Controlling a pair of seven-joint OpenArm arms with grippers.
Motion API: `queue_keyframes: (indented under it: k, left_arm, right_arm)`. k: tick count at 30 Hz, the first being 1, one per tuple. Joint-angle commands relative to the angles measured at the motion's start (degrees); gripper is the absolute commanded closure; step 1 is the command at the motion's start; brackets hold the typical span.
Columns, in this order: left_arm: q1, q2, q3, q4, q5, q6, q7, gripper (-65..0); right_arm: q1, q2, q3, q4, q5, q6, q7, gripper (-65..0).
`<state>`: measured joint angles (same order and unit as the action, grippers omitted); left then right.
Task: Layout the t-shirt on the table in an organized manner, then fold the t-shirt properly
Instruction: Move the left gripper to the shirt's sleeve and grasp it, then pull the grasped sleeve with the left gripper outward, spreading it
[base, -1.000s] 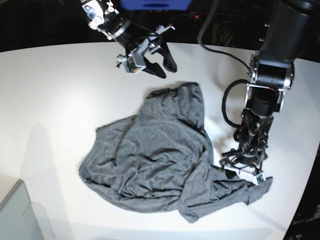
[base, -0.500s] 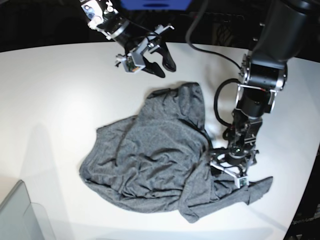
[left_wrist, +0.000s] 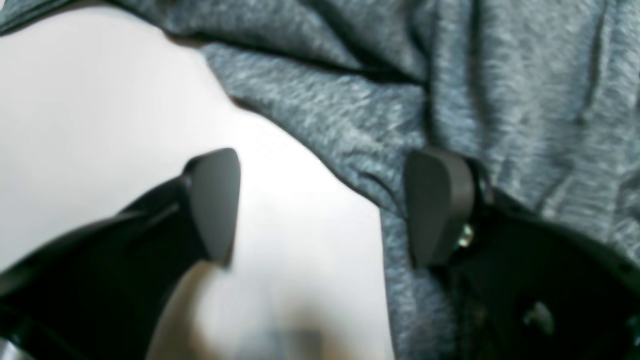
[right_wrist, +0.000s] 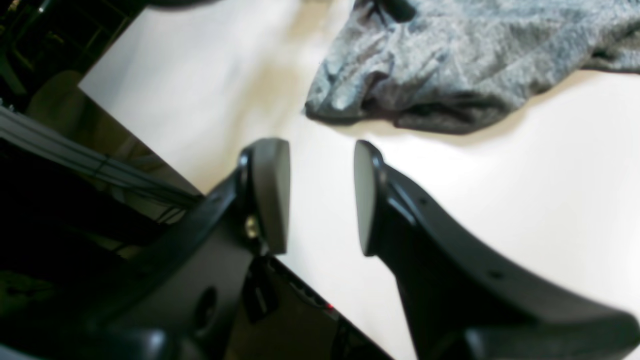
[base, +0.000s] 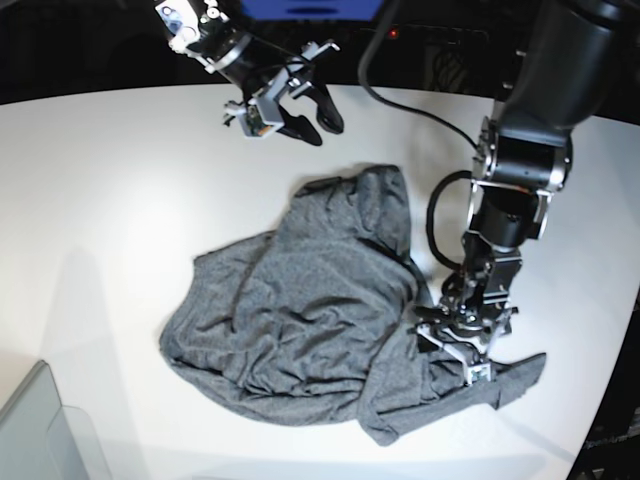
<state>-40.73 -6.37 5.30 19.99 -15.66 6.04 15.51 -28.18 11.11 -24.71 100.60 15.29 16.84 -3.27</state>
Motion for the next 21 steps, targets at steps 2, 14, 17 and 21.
queue_keyframes:
  k: [2,14,17,21]
  left_arm:
    - [0.0,-0.7,-0.1,-0.1,0.1,1.6,3.7,-49.5]
    - [8.0,-4.5,-16.1,5.6,0.5,1.1,14.3,-49.5]
    - [14.8,-5.5,-20.9,16.5,0.2,1.1,19.3,-49.4]
    - [25.6,-5.5,-26.5,36.9,0.2,1.3,26.1,-49.4]
  right_arm:
    - [-0.2,-0.1,0.0,1.0,0.5,0.6,1.6,-22.2]
    - [0.4,-0.1,0.0,1.0,0.5,0.6,1.6,-22.2]
    - [0.4,-0.1,0.0,1.0,0.5,0.6,1.6,-22.2]
    - [0.4,-0.1,0.0,1.1,0.5,0.6,1.8,-22.2]
